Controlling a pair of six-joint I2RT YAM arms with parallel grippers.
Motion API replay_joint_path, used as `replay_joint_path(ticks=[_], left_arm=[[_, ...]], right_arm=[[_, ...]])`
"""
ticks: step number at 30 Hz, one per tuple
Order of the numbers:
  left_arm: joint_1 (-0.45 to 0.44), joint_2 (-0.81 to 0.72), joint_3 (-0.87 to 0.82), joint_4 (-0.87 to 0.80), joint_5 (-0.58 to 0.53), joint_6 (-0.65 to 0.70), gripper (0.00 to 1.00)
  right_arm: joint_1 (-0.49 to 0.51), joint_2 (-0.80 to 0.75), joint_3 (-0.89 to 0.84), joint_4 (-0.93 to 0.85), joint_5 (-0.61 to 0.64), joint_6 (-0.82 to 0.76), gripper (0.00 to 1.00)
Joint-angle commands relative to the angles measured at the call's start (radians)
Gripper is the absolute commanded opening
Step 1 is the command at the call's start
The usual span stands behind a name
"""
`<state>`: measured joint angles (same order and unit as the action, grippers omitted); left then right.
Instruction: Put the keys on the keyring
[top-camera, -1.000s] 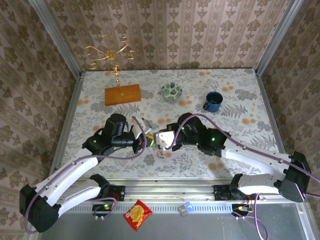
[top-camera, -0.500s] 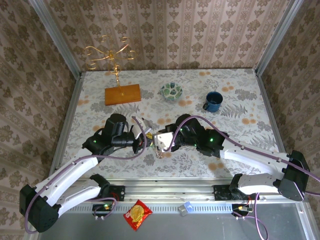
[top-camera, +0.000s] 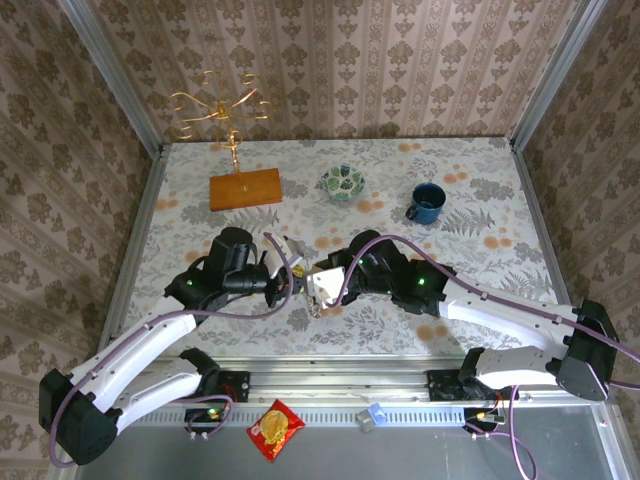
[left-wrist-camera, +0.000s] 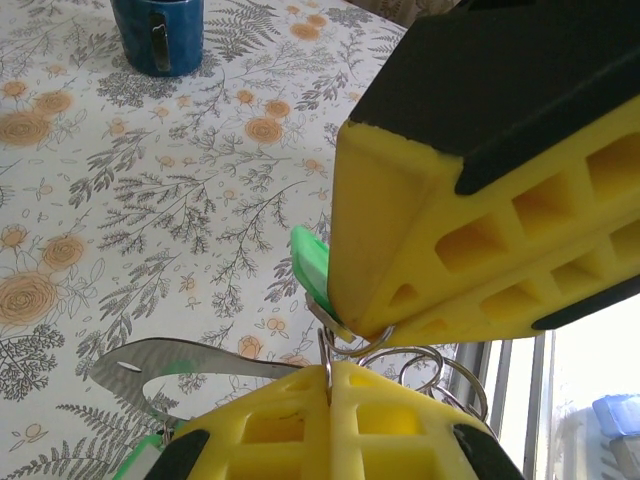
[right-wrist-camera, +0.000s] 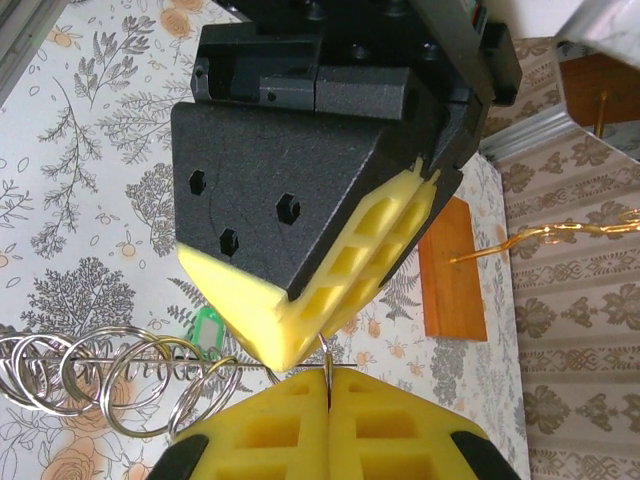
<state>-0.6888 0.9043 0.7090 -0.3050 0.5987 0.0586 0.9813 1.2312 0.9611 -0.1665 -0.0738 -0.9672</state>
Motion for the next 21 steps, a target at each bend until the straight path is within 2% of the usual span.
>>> replay_joint_path(ticks=[1, 21], left_arm=[[-0.009, -0.005, 0.029, 0.032, 0.029, -0.011, 0.00], [-0.010, -0.006, 0.032, 0.035, 0.034, -0.011, 0.00]], right_arm=[[0.013, 0.013, 0.024, -0.005, 0.027, -0.030, 0.00], [0.037, 0.021, 0.029, -0.058, 0.040, -0.100, 0.00]])
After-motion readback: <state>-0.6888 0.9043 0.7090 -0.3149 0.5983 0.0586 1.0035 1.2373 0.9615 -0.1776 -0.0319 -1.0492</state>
